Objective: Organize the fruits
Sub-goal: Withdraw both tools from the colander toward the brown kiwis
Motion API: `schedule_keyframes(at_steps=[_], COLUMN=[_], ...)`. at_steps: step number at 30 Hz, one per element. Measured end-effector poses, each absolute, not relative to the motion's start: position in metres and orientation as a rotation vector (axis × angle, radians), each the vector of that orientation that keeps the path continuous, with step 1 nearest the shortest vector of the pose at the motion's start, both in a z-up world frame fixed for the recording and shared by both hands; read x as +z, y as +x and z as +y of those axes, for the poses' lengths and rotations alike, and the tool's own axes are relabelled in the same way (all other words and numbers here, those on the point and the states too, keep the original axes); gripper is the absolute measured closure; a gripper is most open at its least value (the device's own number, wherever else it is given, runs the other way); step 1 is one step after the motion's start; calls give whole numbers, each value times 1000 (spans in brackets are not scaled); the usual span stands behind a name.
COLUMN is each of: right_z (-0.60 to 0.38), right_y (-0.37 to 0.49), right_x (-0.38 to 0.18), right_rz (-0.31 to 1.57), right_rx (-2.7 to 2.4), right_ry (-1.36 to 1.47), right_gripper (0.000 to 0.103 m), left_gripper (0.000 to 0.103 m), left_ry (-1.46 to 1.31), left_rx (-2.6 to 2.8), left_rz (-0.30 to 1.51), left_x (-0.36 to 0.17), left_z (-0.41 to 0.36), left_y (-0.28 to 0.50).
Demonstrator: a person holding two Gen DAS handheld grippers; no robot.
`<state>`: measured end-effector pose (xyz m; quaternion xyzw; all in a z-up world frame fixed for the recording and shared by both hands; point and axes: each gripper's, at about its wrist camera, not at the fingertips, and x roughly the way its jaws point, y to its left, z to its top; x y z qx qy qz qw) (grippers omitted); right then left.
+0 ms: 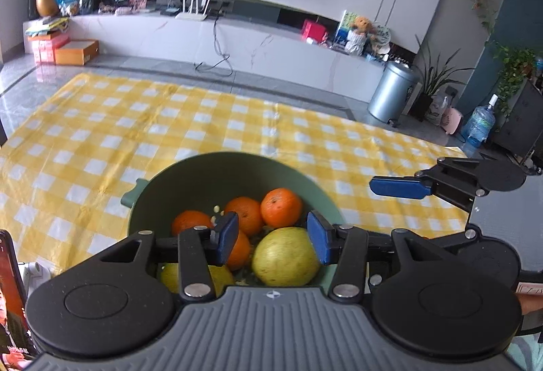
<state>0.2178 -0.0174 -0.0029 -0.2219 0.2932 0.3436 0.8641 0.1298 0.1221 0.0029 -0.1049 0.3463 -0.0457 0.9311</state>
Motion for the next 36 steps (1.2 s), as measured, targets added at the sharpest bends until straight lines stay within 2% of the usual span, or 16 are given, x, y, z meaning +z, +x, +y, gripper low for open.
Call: schedule_keyframes(at_steps=[7, 19, 36], right_z=[-76, -165, -208], right_y=[184, 133, 153], right_x=[6, -25, -61], right_rz=[639, 723, 772], right_rx=[606, 392, 270], right_ry=[-311, -117, 56], right_gripper=[41, 36, 37], left_gripper=[41, 39, 39], left_ry=[-131, -73, -115], left_rx=[-177, -308, -288], left_rz=[677, 735, 744], left_x=[14, -14, -57], left_z=[77, 8, -11], left_y=[107, 89, 102])
